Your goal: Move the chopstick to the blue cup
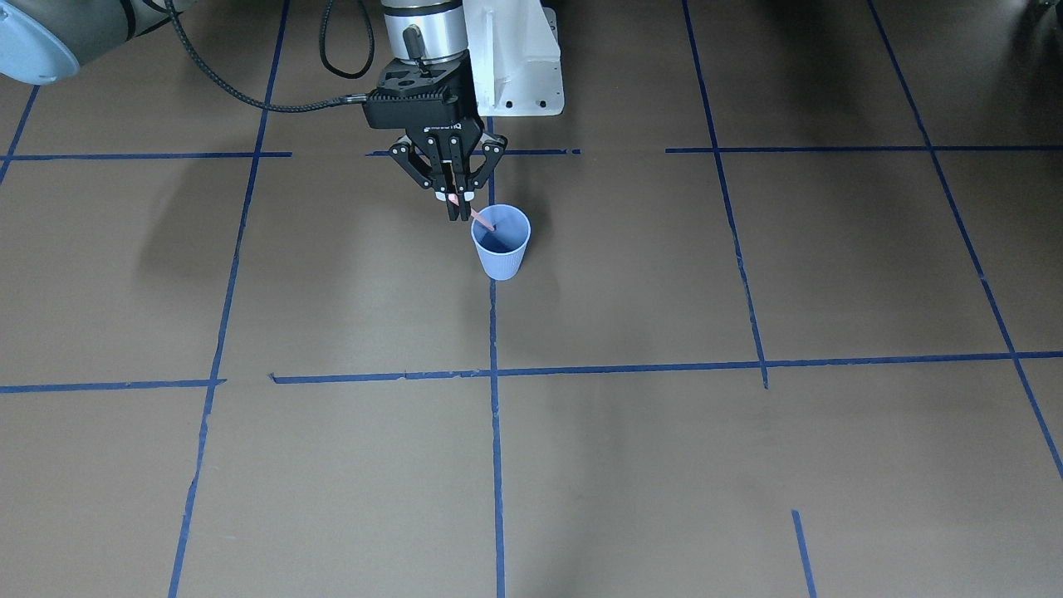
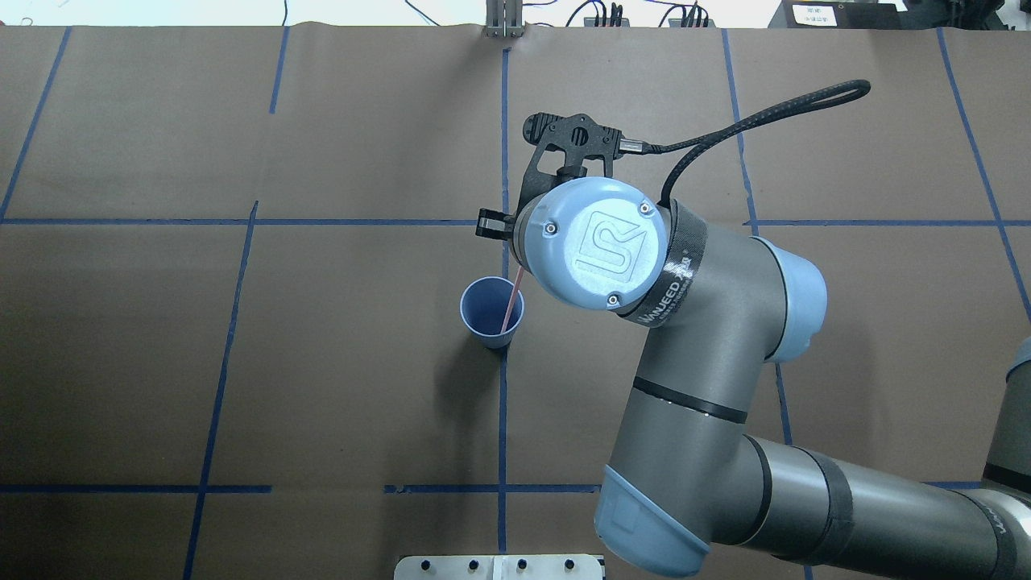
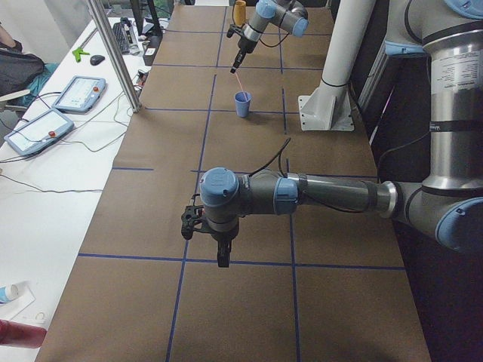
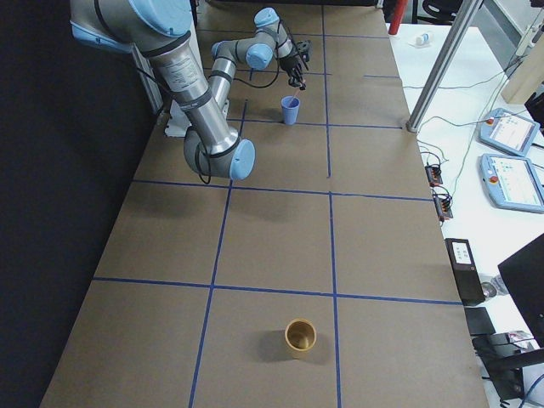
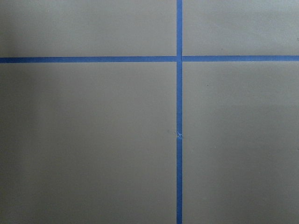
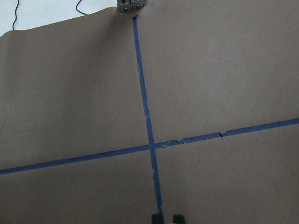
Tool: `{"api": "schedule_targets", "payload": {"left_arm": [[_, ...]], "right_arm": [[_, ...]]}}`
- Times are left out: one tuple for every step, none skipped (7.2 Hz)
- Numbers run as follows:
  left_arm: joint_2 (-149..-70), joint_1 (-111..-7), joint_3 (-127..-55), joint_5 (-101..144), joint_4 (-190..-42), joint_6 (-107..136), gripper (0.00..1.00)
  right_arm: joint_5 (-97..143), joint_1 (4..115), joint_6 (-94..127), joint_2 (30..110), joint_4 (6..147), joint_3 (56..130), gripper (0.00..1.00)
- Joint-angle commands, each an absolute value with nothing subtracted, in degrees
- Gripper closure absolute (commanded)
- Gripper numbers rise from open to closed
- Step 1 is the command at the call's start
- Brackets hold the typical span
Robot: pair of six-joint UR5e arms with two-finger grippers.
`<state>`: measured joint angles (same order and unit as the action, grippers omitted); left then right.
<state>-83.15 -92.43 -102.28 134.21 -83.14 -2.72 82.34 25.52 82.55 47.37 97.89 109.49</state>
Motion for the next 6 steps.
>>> {"api": "schedule_targets", "payload": {"left_arm": [[-83.1,-92.4,-102.1,134.2,-83.1,-2.7,0.0],[-83.1,-92.4,-102.1,134.2,-83.1,-2.7,0.0],[-83.1,-92.3,-102.1,134.2,-83.1,-2.7,0.0],[-83.1,-92.4,-102.1,134.2,-83.1,-2.7,0.0],[-83.1,-92.3,-102.0,134.2,-83.1,-2.7,0.0],[-83.1,-92.3,-102.1,134.2,-83.1,-2.7,0.0]], "right_arm": [[81.9,25.2,82.6,47.5,97.2,109.0,0.49],[81.9,25.2,82.6,47.5,97.1,108.1,0.01],[81.9,25.4,82.4,47.4,97.0,108.0,0.0],[82.1,25.8,82.0,47.2,97.0,108.1,0.0],[83.3,27.4,81.5,46.9,97.7,108.5,0.0],[89.4,31.1,79.8,47.0,98.7,108.5,0.0]]}}
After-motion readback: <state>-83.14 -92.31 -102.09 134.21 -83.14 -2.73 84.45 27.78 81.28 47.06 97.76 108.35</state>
